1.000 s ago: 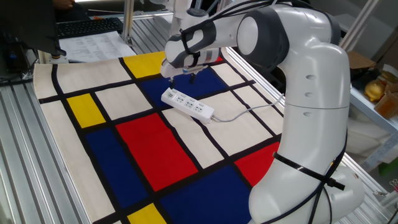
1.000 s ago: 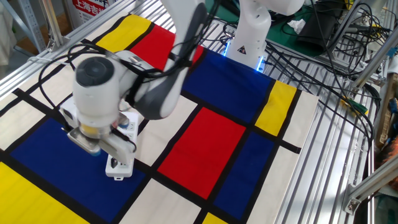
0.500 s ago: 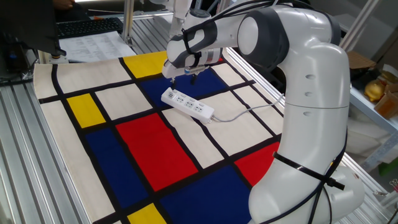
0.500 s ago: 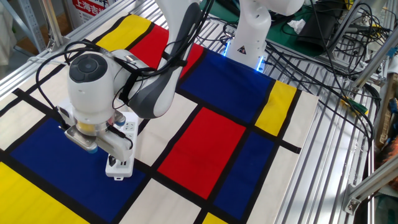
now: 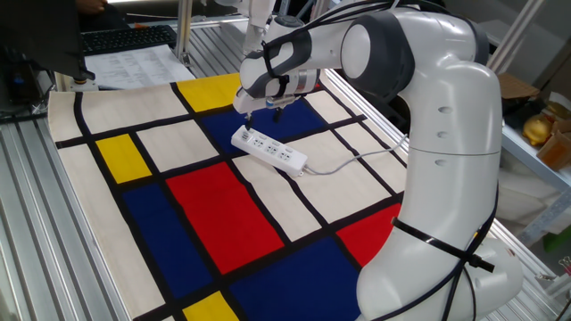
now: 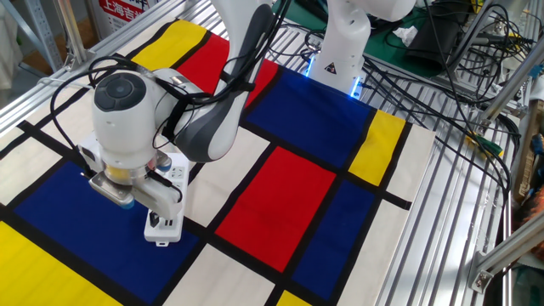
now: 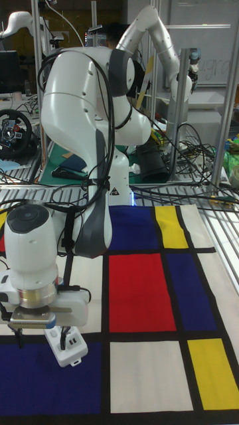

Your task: Turn on the power strip by pressing the button

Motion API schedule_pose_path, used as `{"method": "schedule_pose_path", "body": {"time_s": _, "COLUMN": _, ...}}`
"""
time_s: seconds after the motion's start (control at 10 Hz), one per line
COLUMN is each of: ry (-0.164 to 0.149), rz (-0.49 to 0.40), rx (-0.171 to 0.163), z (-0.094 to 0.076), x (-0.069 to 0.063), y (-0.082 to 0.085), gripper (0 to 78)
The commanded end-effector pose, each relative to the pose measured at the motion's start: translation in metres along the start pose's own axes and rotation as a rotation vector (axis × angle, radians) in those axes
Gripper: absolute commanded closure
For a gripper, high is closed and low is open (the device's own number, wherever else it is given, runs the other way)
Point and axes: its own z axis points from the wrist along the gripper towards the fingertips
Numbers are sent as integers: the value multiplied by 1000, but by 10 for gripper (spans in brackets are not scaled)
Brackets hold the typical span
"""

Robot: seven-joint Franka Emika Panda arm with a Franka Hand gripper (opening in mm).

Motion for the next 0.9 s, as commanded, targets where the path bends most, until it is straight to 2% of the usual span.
{"method": "schedule_pose_path", "body": {"time_s": 0.1, "ry": -5, "rz": 6, "rx": 3, "z": -9, "x": 1, "y": -6, "gripper": 2}}
{"method": "schedule_pose_path", "body": {"time_s": 0.9, "ry": -11, "rz": 33, "rx": 6, "z": -14, "x": 3, "y": -9, "gripper": 2}}
